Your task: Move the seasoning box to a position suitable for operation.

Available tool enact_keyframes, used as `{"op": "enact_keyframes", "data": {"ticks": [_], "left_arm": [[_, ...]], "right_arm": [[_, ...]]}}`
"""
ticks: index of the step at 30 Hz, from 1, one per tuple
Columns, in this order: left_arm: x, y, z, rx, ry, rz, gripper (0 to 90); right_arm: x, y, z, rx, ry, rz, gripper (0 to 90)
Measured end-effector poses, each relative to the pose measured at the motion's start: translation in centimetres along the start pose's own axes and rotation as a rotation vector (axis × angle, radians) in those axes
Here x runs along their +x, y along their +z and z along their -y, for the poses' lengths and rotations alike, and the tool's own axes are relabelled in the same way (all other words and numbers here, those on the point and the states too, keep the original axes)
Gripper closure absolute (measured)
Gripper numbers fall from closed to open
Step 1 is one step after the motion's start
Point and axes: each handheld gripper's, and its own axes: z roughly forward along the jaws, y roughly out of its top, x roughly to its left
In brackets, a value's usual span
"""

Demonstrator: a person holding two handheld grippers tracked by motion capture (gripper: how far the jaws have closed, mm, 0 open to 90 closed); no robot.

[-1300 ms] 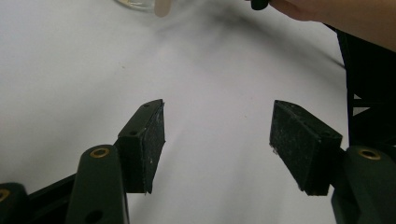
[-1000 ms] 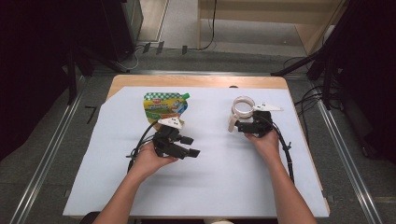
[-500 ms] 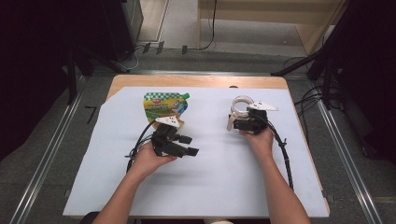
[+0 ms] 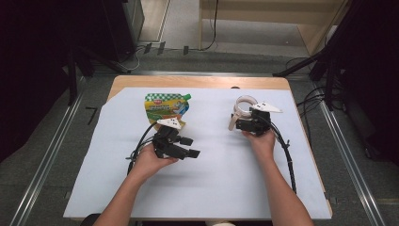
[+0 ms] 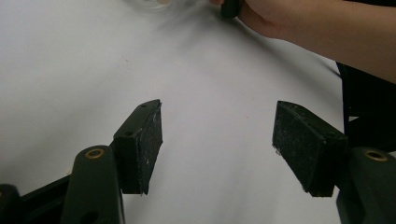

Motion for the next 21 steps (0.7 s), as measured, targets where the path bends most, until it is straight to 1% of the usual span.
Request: {"op": "enact_keyframes", "data": {"ticks": [4,6,9,10,12,15,16,17,18,19,21], "left_arm": [[0.1,-0.1,0.0,-0.006,0.000,-0.004,33.6],[0.1,-0.2,0.0,-0.015,0.000,-0.006,33.6],[0.1,-0.2,0.0,-0.011,0.006,-0.014,33.6],[0.1,-0.2,0.0,-0.011,0.006,-0.014,33.6],[0.1,-0.2,0.0,-0.010,0.007,-0.020,33.6],[0.1,-0.1,0.0,-0.007,-0.004,-0.009,33.8],[0.1,-0.1,0.0,-0.009,-0.008,-0.004,33.8],[0.1,-0.2,-0.1,-0.009,-0.004,-0.004,34.2],[0.1,-0.2,-0.1,-0.009,-0.004,-0.004,34.2],[0.1,-0.2,-0.1,-0.006,0.003,-0.011,34.2],[0.1,-0.2,-0.1,-0.005,0.005,-0.015,34.3]], "right_arm": [[0.2,-0.3,-0.2,-0.002,0.002,-0.016,11.7],[0.5,-0.9,-0.4,0.006,-0.015,-0.030,11.7],[0.8,-1.7,-0.5,0.006,-0.032,-0.032,11.8],[0.8,-1.7,-0.5,0.006,-0.032,-0.032,11.8],[1.2,-2.6,-0.5,0.012,-0.045,-0.036,11.8],[1.7,-3.6,-0.3,0.003,-0.068,-0.042,11.9],[1.7,-3.6,-0.3,0.003,-0.068,-0.042,11.9],[2.0,-4.1,0.1,0.017,-0.056,-0.058,11.9],[2.0,-4.1,0.1,0.017,-0.056,-0.058,11.9],[2.4,-4.6,0.3,0.033,-0.065,-0.061,11.9],[2.6,-5.0,0.5,0.043,-0.074,-0.078,11.9]]}}
